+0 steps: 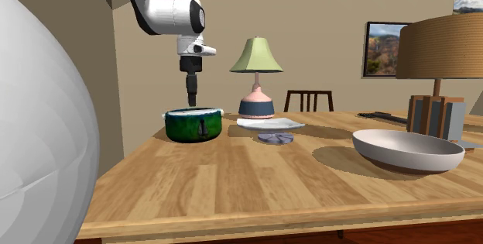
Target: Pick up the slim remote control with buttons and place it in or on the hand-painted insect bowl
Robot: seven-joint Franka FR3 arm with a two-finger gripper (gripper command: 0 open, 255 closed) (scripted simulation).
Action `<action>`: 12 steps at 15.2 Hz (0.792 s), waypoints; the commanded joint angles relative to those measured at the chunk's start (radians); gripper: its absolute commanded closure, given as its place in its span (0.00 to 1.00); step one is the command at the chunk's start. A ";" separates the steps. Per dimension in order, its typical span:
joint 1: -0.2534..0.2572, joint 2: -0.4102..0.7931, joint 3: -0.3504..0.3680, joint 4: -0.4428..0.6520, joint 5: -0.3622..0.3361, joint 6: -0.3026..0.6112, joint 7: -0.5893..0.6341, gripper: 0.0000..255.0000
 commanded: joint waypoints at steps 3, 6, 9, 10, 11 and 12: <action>0.000 0.000 0.000 0.000 0.000 0.000 0.000 0.00; 0.000 -0.013 0.001 0.048 0.002 -0.061 -0.001 0.00; 0.000 -0.021 0.001 0.098 0.003 -0.118 -0.002 0.00; 0.000 -0.021 0.001 0.098 0.003 -0.118 -0.002 0.00; 0.000 -0.021 0.001 0.098 0.003 -0.118 -0.002 0.00; 0.000 -0.021 0.001 0.098 0.003 -0.118 -0.002 0.00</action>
